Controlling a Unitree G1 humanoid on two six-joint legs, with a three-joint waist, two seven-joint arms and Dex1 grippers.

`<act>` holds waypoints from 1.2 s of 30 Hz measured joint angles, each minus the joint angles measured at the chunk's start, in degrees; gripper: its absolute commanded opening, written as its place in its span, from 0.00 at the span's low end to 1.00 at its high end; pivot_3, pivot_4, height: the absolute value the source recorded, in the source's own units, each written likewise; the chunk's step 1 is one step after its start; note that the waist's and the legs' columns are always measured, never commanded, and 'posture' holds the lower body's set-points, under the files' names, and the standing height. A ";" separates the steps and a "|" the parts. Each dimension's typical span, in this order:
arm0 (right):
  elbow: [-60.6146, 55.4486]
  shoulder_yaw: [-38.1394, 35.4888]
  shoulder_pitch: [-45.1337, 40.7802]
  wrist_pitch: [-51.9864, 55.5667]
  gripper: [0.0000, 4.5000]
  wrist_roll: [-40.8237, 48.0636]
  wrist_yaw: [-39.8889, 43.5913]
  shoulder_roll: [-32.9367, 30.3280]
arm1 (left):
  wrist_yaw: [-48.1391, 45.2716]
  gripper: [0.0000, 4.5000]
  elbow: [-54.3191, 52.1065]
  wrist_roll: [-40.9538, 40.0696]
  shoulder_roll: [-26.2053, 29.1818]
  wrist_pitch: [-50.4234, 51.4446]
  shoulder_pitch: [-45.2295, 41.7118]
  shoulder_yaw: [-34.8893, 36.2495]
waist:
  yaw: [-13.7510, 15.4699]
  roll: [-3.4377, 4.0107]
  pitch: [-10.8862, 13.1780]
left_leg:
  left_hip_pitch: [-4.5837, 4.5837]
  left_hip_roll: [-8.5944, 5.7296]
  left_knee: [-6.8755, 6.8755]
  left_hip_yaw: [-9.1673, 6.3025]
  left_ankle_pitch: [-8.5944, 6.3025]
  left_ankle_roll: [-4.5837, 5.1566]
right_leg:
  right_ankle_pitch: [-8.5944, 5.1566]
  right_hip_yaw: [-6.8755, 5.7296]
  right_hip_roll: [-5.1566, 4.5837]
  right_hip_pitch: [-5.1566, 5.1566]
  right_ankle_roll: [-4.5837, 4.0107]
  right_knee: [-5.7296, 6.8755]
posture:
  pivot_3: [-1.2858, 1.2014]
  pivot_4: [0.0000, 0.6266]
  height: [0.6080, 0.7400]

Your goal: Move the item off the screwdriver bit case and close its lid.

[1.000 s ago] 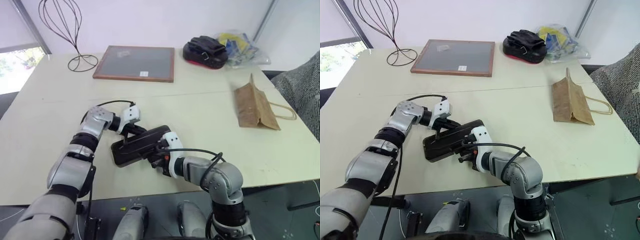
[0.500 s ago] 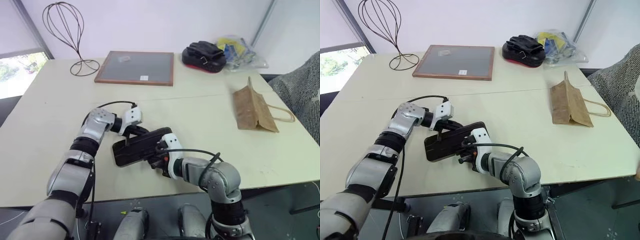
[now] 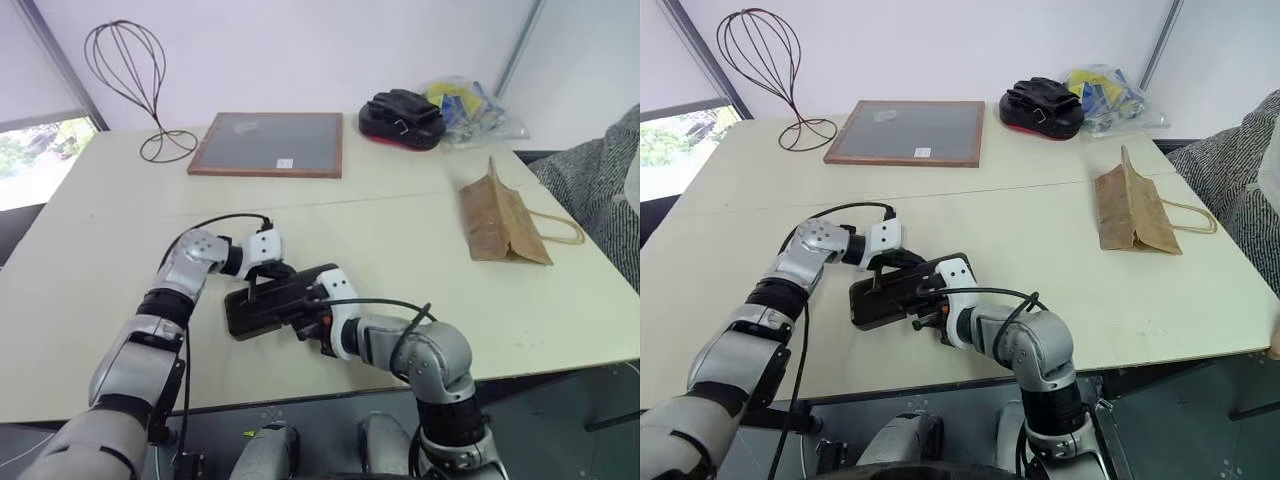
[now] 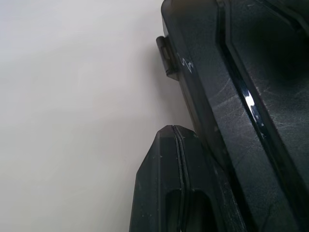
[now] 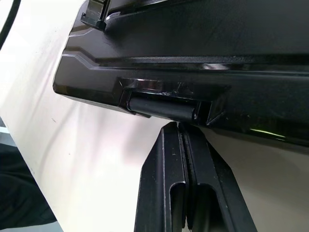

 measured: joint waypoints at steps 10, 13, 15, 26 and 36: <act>-1.33 -0.45 -1.34 0.86 0.01 0.89 0.16 -3.86 | 1.88 0.00 1.38 -1.20 -1.03 -1.08 0.05 1.23 | 0.52 0.18 -0.05 | 0.51 -0.06 0.04 -0.02 -0.28 -0.07 | -0.42 0.00 -0.09 0.56 0.19 -0.06 | 0.52 0.24 0.95; -4.43 -2.81 -2.13 2.03 0.01 1.83 1.09 -6.24 | 2.36 0.00 1.86 -2.81 -0.74 0.07 -0.52 2.90 | 0.67 -0.11 0.29 | 0.41 -0.06 0.06 -0.07 -0.28 -0.07 | -0.42 -0.03 -0.08 0.51 0.20 -0.05 | 0.52 0.24 0.95; -8.41 -5.28 -2.65 3.48 0.01 3.35 2.51 -8.38 | 2.55 0.00 1.63 -4.24 -0.69 1.64 -0.81 3.85 | 0.90 -0.20 0.56 | 0.09 -0.06 0.13 -0.10 -0.28 -0.07 | -0.41 -0.04 -0.07 0.26 0.21 -0.04 | 0.52 0.24 0.95; -19.07 -10.64 -5.25 8.53 0.01 11.29 12.15 -23.26 | 9.29 0.00 -20.81 -14.57 4.08 22.10 3.29 12.93 | 0.42 -0.99 1.82 | -1.61 -0.16 0.29 -0.10 -0.21 -0.14 | -0.03 -0.02 -0.12 -1.46 -0.24 0.09 | 0.52 0.24 0.95; -12.62 -15.86 -12.85 -1.88 0.01 12.10 20.22 -38.17 | 22.80 0.00 -61.02 -29.29 7.10 52.26 21.26 23.69 | 0.68 -1.16 2.58 | -1.61 -0.15 0.25 -0.01 -0.22 -0.14 | -0.03 -0.02 -0.18 -1.45 -0.24 0.03 | 0.52 0.24 0.95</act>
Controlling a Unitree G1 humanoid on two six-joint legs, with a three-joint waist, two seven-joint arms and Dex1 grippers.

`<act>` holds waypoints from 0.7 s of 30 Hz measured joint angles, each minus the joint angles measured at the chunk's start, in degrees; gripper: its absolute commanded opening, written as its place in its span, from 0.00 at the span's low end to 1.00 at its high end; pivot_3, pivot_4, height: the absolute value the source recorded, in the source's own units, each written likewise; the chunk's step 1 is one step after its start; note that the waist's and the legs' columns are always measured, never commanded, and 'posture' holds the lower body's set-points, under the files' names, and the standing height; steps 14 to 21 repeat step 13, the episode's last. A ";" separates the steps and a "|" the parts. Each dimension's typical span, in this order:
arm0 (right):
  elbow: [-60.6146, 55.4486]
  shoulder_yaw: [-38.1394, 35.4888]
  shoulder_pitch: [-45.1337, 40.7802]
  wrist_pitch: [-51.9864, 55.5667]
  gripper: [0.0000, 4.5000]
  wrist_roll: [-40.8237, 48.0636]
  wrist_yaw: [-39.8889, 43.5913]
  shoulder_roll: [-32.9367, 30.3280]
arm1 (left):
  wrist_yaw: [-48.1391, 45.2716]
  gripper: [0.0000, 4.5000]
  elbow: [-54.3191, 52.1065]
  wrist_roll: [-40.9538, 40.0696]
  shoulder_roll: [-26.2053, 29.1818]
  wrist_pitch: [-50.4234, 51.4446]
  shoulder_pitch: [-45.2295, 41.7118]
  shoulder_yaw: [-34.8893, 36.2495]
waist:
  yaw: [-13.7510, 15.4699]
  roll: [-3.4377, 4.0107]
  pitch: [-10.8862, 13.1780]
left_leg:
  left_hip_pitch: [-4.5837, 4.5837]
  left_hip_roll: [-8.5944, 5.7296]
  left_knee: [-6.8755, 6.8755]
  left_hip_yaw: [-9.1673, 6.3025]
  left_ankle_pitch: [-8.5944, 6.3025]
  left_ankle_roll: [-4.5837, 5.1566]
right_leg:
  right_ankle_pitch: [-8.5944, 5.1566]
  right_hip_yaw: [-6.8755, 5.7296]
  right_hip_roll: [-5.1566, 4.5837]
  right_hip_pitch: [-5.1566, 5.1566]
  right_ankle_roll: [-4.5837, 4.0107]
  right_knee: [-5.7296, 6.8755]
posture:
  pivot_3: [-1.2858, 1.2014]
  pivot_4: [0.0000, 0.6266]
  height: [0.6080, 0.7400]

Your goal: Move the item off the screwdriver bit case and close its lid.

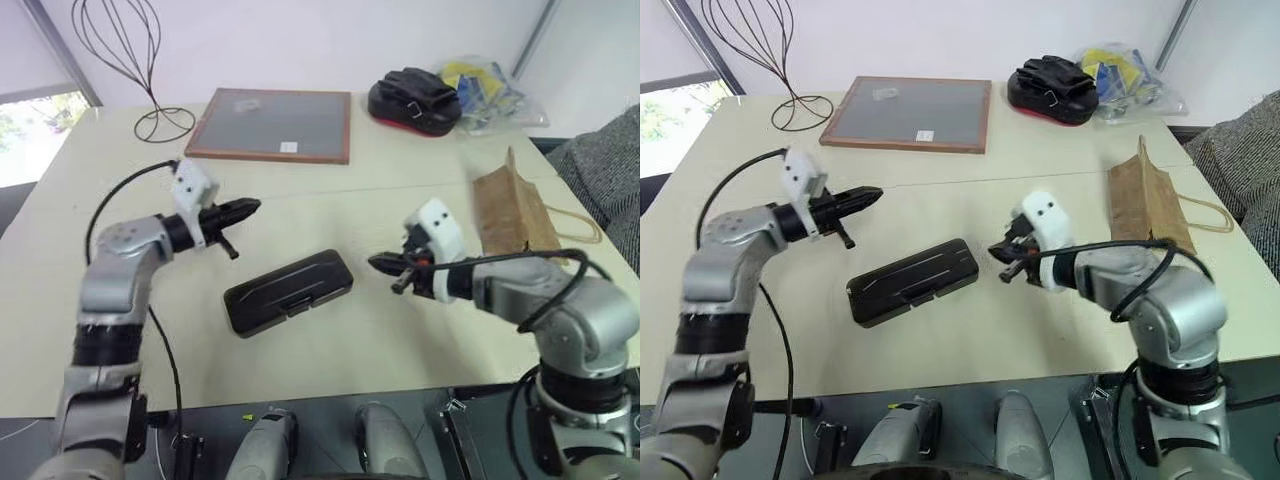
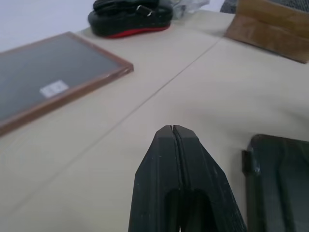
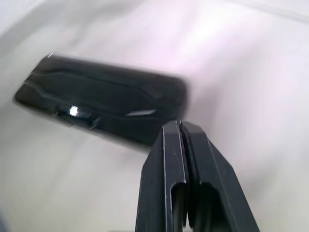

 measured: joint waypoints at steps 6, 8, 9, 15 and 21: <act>2.31 -0.27 -0.51 -6.89 0.01 0.46 5.29 -5.73 | 7.99 0.00 -19.74 -9.28 0.37 13.39 12.05 6.16 | 1.40 -0.16 0.41 | -0.01 0.02 0.03 0.07 0.00 -0.01 | -0.01 0.00 -0.02 0.02 -0.02 -0.05 | 0.52 0.24 0.95; 2.78 -0.01 -0.51 -8.78 0.01 0.62 6.62 -6.07 | 11.07 0.00 -23.65 -12.26 0.00 16.47 15.53 9.24 | 1.62 -0.18 0.45 | -0.02 0.01 0.04 0.08 0.00 -0.01 | -0.01 0.00 -0.04 0.03 -0.02 -0.09 | 0.52 0.24 0.95; 3.05 0.01 -0.53 -9.31 0.01 0.66 7.04 -6.32 | 11.97 0.00 -24.71 -13.15 -0.19 17.32 16.61 9.94 | 1.66 -0.18 0.45 | -0.02 0.00 0.05 0.11 0.00 -0.01 | -0.01 0.00 -0.06 0.04 -0.02 -0.09 | 0.52 0.24 0.95; 4.46 1.42 -2.23 -11.19 0.01 1.35 8.79 -6.65 | 15.03 0.00 -27.62 -16.37 -0.20 19.05 21.26 12.03 | 1.81 -0.23 0.49 | -0.03 0.00 0.07 0.12 0.00 -0.02 | -0.01 0.00 -0.09 0.06 -0.03 -0.13 | 0.52 0.24 0.95; 4.46 1.42 -2.23 -11.19 0.01 1.35 8.79 -6.65 | 15.03 0.00 -27.62 -16.37 -0.20 19.05 21.26 12.03 | 1.81 -0.23 0.49 | -0.03 0.00 0.07 0.12 0.00 -0.02 | -0.01 0.00 -0.09 0.06 -0.03 -0.13 | 0.52 0.24 0.95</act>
